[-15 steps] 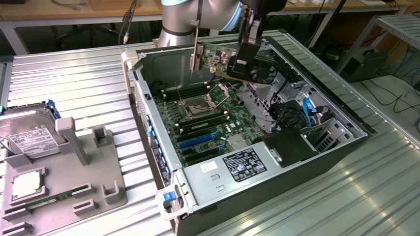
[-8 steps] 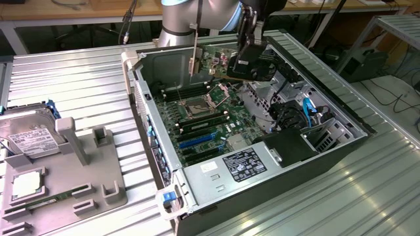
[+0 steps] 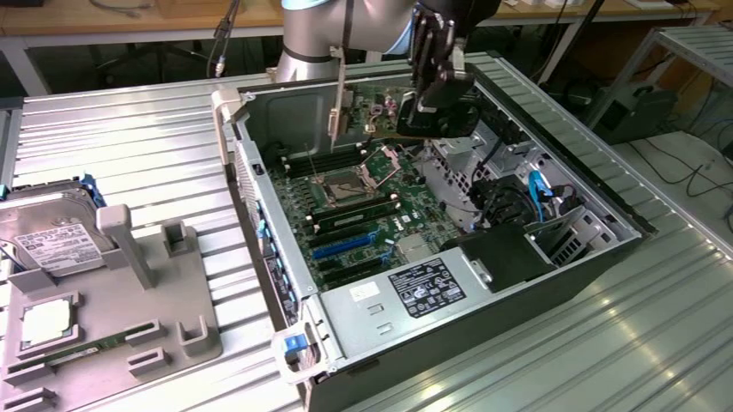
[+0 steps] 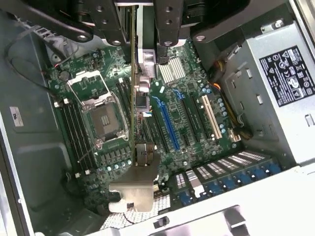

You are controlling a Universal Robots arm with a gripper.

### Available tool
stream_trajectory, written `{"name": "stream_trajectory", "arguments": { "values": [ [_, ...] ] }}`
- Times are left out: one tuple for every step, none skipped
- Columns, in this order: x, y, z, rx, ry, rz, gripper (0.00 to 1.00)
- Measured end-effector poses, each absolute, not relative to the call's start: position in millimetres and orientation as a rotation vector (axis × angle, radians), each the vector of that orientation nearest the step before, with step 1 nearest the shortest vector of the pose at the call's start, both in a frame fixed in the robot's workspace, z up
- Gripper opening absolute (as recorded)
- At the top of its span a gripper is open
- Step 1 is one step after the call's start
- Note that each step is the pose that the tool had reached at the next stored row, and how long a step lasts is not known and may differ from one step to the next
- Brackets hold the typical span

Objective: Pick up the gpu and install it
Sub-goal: 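Insert the gpu into the slot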

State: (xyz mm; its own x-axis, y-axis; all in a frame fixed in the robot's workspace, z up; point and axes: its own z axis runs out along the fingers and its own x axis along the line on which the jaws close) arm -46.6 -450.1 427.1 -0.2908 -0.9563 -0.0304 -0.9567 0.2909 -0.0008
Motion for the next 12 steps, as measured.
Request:
{"name": "stream_trajectory", "arguments": {
  "values": [
    [-46.6, -450.1, 427.1, -1.878, 2.487, 0.028, 0.28],
    [-46.6, -450.1, 427.1, -1.903, 2.469, 0.028, 0.28],
    [-46.6, -450.1, 427.1, -1.924, 2.452, 0.028, 0.28],
    [-46.6, -450.1, 427.1, -1.945, 2.436, 0.029, 0.28],
    [-46.6, -450.1, 427.1, -1.973, 2.414, 0.029, 0.28],
    [-46.6, -450.1, 427.1, -1.993, 2.398, 0.029, 0.28],
    [-46.6, -450.1, 427.1, -2.011, 2.382, 0.03, 0.28],
    [-46.6, -450.1, 427.1, -2.031, 2.366, 0.03, 0.28],
    [-46.6, -450.1, 427.1, -2.049, 2.35, 0.03, 0.28],
    [-46.5, -450.1, 427.1, -2.065, 2.336, 0.03, 0.28],
    [-46.5, -450.1, 427.1, -2.065, 2.336, 0.03, 0.28],
    [-46.5, -450.1, 427.1, -2.065, 2.336, 0.03, 0.28]
  ]
}}
